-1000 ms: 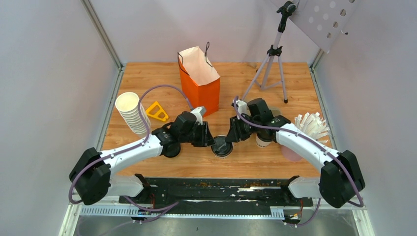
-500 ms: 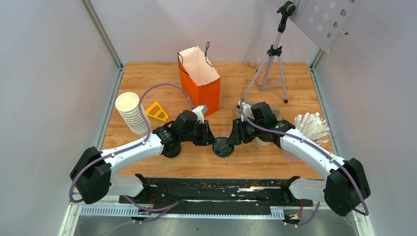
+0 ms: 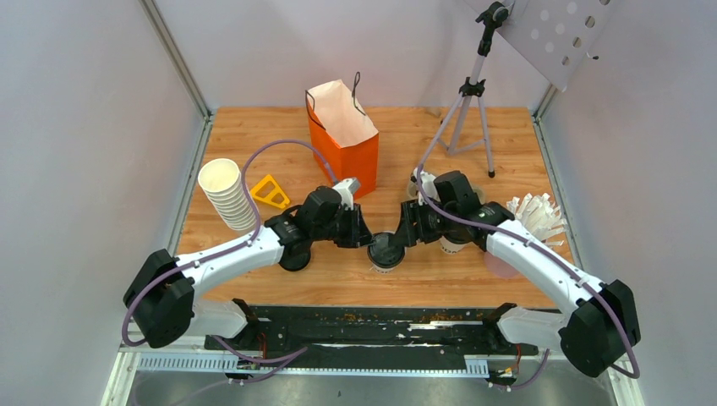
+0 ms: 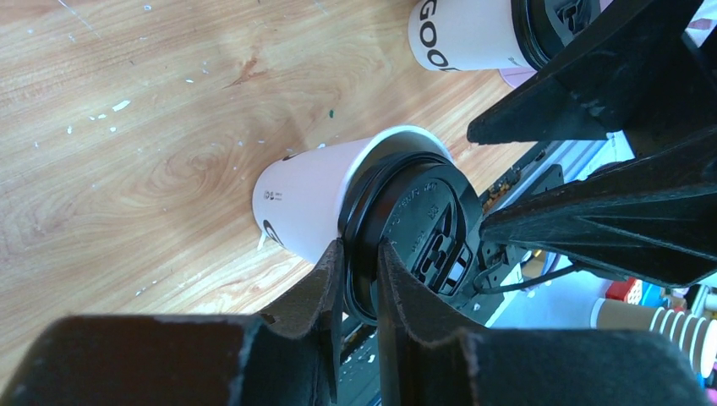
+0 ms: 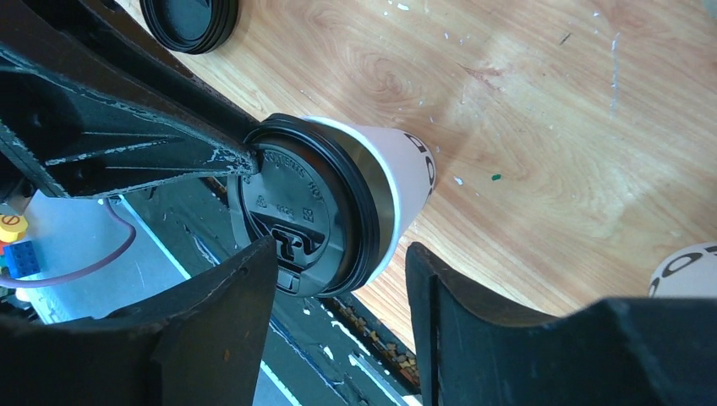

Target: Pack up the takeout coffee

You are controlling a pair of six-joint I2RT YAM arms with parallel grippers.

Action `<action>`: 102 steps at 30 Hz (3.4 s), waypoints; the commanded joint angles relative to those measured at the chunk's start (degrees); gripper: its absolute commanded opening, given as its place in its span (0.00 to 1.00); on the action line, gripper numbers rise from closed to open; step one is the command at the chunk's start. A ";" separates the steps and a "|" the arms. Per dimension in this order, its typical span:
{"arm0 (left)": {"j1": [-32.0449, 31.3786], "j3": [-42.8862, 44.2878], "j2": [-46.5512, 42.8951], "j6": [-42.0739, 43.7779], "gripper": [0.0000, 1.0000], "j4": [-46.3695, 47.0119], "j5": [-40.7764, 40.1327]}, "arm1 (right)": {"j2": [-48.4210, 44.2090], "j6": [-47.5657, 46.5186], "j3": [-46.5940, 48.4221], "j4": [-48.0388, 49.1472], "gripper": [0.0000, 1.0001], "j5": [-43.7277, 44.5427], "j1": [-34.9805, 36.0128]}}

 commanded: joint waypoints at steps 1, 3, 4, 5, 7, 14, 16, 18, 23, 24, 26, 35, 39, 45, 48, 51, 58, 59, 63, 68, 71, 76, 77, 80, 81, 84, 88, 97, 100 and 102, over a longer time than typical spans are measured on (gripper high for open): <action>-0.04 2.76 0.44 2.99 0.14 0.83 0.64 | -2.07 -1.16 2.84 -1.08 0.58 2.08 0.30; -0.04 3.14 0.41 3.07 0.14 -0.44 1.01 | -2.03 -1.38 3.15 -1.27 0.58 2.12 0.34; -0.04 3.04 0.06 2.85 0.14 -0.70 1.26 | -1.92 -1.52 3.34 -1.48 0.58 2.06 0.30; -0.03 2.90 -0.56 2.64 0.14 -0.76 1.45 | -1.89 -1.55 3.51 -1.64 0.58 2.04 0.33; -0.04 2.32 -1.83 2.27 0.13 -0.78 1.26 | -2.01 -1.77 3.74 -1.97 0.58 2.02 0.29; -0.04 1.66 -4.30 2.05 0.14 -0.11 -0.47 | -3.48 -1.47 4.71 -2.19 0.58 2.44 0.32; -0.04 1.67 -3.96 2.21 0.13 0.05 -0.78 | -3.81 -1.53 4.65 -1.83 0.58 2.30 0.32; 0.04 1.73 -3.60 2.36 0.13 -0.08 -1.91 | -3.67 -1.75 4.53 -1.60 0.57 2.25 0.35; 0.41 2.26 -3.15 1.58 0.14 -1.88 -4.86 | -1.82 -2.33 4.79 -1.40 0.57 1.83 0.32; 0.62 2.22 -3.14 1.31 0.14 -1.93 -4.83 | -1.49 -2.23 4.76 -1.20 0.57 1.71 0.30; 0.89 2.06 -3.13 1.12 0.14 -1.79 -4.96 | -0.67 -2.24 4.85 -0.58 0.57 1.45 0.28; 1.71 2.45 -1.42 1.87 0.19 -3.95 -5.65 | 5.41 -3.10 7.14 0.92 0.56 0.63 0.29; 1.72 2.63 -1.44 2.20 0.25 -5.36 -6.84 | 8.26 -3.75 8.96 0.90 0.53 0.58 0.33; 1.78 3.56 -1.48 2.56 0.44 -6.70 -7.13 | 10.83 -4.46 8.99 1.58 0.49 0.11 0.34; 1.78 4.27 -1.16 2.61 0.45 -7.60 -7.35 | 11.33 -4.81 8.95 1.72 0.45 0.95 0.34; 1.80 4.47 -1.31 2.41 0.44 -8.08 -7.87 | 11.53 -5.03 9.04 1.97 0.42 1.13 0.32; 1.76 4.82 -0.86 2.97 0.35 -8.72 -8.31 | 10.22 -5.07 9.47 1.89 0.38 1.56 0.35; 1.80 4.75 -0.90 3.21 0.34 -8.48 -8.06 | 9.91 -5.09 9.47 1.97 0.36 1.67 0.31; 1.79 4.89 -0.91 3.70 0.29 -7.75 -6.98 | 9.06 -5.08 9.31 2.51 0.31 1.67 0.29; 1.81 5.17 -0.65 3.89 0.28 -7.39 -5.90 | 8.72 -4.54 8.74 2.92 0.29 1.09 0.51; 1.80 5.11 -0.37 3.91 0.28 -7.02 -5.38 | 8.32 -4.48 8.42 3.05 0.28 1.53 0.84; 1.80 4.96 -0.38 4.26 0.36 -6.39 -5.01 | 8.04 -4.79 8.74 2.92 0.21 1.94 1.19; 1.80 4.99 -0.57 4.32 0.38 -6.35 -4.86 | 8.02 -4.91 8.88 2.81 0.19 1.90 1.28; 1.76 5.16 -1.50 5.04 0.43 -5.99 -4.35 | 8.15 -5.18 9.49 2.45 0.17 1.99 1.47; 1.79 5.24 -1.75 5.40 0.46 -5.79 -4.06 | 8.13 -5.22 9.66 2.43 0.16 2.09 1.51; 1.81 5.48 -2.35 6.97 0.49 -5.53 -4.17 | 8.21 -5.74 10.30 2.28 0.16 2.51 1.60; 1.81 6.36 -1.39 8.60 0.49 -6.07 -4.20 | 8.23 -5.95 11.59 1.11 0.17 3.33 1.65; 1.81 7.90 2.09 10.32 0.48 -6.13 -2.58 | 5.33 -4.60 11.58 0.46 0.26 4.25 1.65; 1.75 8.07 2.72 10.76 0.47 -6.34 -2.42 | 4.10 -4.28 10.55 1.29 0.31 4.94 1.63; 1.78 8.24 2.92 11.07 0.47 -6.84 -2.70 | 3.79 -4.08 10.14 1.18 0.33 5.04 1.62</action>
